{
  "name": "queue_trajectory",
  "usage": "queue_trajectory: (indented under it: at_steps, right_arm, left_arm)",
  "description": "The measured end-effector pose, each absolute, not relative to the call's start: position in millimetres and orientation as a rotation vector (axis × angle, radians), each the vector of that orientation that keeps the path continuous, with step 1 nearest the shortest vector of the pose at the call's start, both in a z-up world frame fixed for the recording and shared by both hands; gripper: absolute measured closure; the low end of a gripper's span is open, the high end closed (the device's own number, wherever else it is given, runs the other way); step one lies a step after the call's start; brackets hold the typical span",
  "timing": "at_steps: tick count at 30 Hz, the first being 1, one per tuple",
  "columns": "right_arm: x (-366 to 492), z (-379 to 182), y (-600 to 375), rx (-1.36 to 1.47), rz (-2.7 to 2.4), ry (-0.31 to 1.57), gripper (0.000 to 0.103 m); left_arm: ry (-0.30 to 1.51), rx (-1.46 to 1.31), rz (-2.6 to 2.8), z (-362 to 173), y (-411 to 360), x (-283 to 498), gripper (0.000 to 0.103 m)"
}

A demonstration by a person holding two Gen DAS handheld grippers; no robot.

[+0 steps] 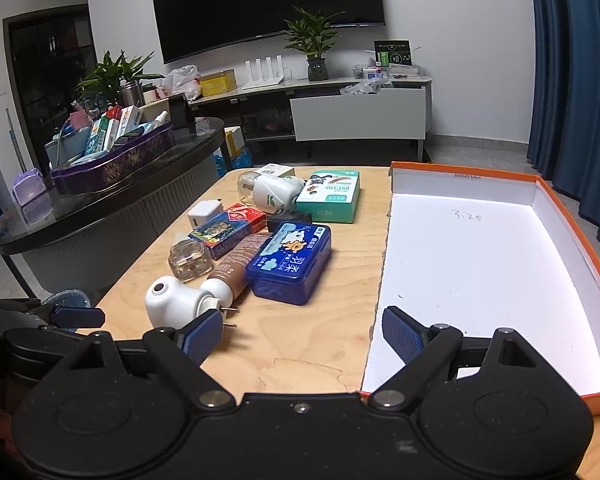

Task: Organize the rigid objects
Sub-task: 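Move the left tool toward the white plug-in diffuser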

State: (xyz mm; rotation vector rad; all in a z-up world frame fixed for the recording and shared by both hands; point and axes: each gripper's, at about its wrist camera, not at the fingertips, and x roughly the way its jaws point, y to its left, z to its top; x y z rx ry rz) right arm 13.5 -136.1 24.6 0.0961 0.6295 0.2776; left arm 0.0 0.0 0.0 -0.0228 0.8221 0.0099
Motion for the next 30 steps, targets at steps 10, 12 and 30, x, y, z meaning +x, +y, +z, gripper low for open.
queue_trajectory:
  at_steps: [10,12,30]
  right_arm:
    - [13.7,22.4,-134.8,0.098,0.285,0.639,0.001]
    - [14.7,22.7,-134.0,0.099,0.287,0.642,0.001]
    - [16.9,20.2,-133.2,0.107,0.286,0.658,0.001]
  left_arm:
    - [0.820,-0.016,-0.002,-4.1,-4.8,5.9,0.000]
    - [0.819,-0.016,-0.004,-4.3,-5.9,6.9,0.000]
    - [0.824,-0.005,-0.008,-9.4,-1.3,6.5,0.000]
